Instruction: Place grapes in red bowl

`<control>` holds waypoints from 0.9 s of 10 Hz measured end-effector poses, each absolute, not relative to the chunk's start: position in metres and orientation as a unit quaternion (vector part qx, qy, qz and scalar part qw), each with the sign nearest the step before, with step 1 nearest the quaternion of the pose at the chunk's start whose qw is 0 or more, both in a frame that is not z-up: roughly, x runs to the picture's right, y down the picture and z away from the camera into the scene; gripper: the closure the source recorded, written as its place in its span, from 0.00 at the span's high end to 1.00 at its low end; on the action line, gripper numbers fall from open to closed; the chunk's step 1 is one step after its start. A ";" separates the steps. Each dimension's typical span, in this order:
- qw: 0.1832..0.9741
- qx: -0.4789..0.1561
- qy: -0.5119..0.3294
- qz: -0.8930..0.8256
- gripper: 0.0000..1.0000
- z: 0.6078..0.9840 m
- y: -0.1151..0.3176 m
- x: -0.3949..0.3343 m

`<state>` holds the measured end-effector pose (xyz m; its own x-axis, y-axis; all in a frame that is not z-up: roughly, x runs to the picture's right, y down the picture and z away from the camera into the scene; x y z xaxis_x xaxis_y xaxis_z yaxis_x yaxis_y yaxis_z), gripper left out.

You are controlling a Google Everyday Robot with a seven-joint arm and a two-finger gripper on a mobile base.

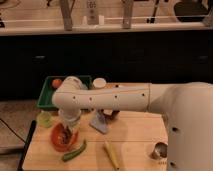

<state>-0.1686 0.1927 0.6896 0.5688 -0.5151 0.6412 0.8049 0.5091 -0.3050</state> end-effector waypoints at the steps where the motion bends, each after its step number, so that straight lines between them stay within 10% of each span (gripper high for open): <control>1: 0.833 -0.298 -0.243 -0.398 0.51 0.690 0.192 -0.169; 5: 0.829 -0.296 -0.243 -0.409 0.20 0.689 0.192 -0.172; 9: 0.825 -0.293 -0.243 -0.418 0.28 0.688 0.192 -0.174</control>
